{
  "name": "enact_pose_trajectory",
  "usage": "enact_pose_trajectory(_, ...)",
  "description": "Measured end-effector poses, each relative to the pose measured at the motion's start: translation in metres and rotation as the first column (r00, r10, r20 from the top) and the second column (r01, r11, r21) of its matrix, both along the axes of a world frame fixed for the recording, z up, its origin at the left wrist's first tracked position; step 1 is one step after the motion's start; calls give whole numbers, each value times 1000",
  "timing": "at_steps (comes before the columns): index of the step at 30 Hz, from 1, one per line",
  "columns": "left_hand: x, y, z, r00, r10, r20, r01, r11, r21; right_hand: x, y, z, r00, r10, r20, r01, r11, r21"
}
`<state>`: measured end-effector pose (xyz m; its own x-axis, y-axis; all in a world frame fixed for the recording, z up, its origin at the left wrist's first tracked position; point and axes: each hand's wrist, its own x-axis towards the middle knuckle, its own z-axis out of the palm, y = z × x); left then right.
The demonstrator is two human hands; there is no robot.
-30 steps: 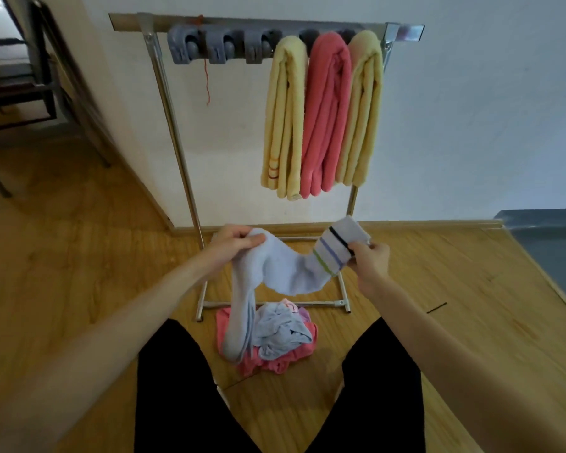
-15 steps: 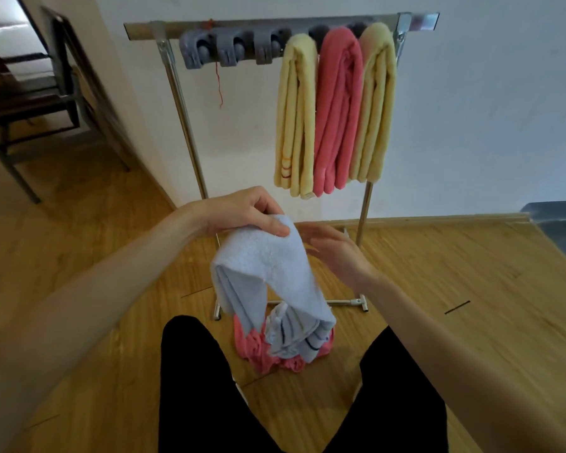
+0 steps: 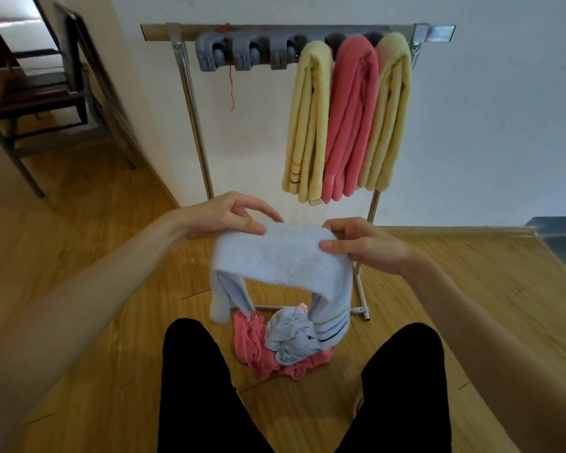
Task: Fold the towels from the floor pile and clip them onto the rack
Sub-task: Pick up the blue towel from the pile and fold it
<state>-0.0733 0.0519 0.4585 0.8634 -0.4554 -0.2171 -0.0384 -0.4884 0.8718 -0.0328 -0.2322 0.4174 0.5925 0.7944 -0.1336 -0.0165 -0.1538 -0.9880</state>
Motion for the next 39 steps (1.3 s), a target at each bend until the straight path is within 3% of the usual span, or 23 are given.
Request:
enact_pose_trajectory(2,-2,12,3,992,-46,-114,28,988,-153,10,-9,8,999,-38,24,38,999,22)
enact_pose_trajectory(4,-1,21,10,991,-75,-108,60,989,-137,21,-16,20,997,-12,71,10,999,33)
enact_pose_trajectory(7,12,24,28,983,-174,56,160,968,196,35,-11,53,959,191,209,-159,974,-160)
enact_pose_trajectory(10,29,24,54,962,-265,59,214,873,437,45,7,91,823,497,275,-294,787,-543)
enact_pose_trajectory(12,42,27,70,952,-274,136,164,833,528,56,23,111,764,581,280,-254,670,-697)
enact_pose_trajectory(14,55,32,85,934,-257,247,75,819,569,71,37,129,734,576,360,-143,649,-747)
enact_pose_trajectory(18,89,47,106,865,-163,474,-174,789,589,106,56,154,738,447,505,-11,757,-653)
enact_pose_trajectory(21,122,54,113,772,-53,633,-369,775,514,127,73,170,671,355,650,142,800,-583)
enact_pose_trajectory(23,137,55,120,684,16,730,-505,732,457,140,87,177,613,259,747,256,829,-497)
enact_pose_trajectory(27,159,56,134,465,-62,883,-638,668,383,167,121,182,462,71,884,449,841,-302)
enact_pose_trajectory(30,177,56,137,366,-99,925,-719,601,349,176,147,182,308,-36,951,583,796,-159)
enact_pose_trajectory(34,197,49,130,319,-70,945,-785,540,305,175,175,172,38,-9,999,799,601,-25)
enact_pose_trajectory(39,208,32,115,384,6,923,-758,573,311,195,195,139,-40,31,999,894,447,22)
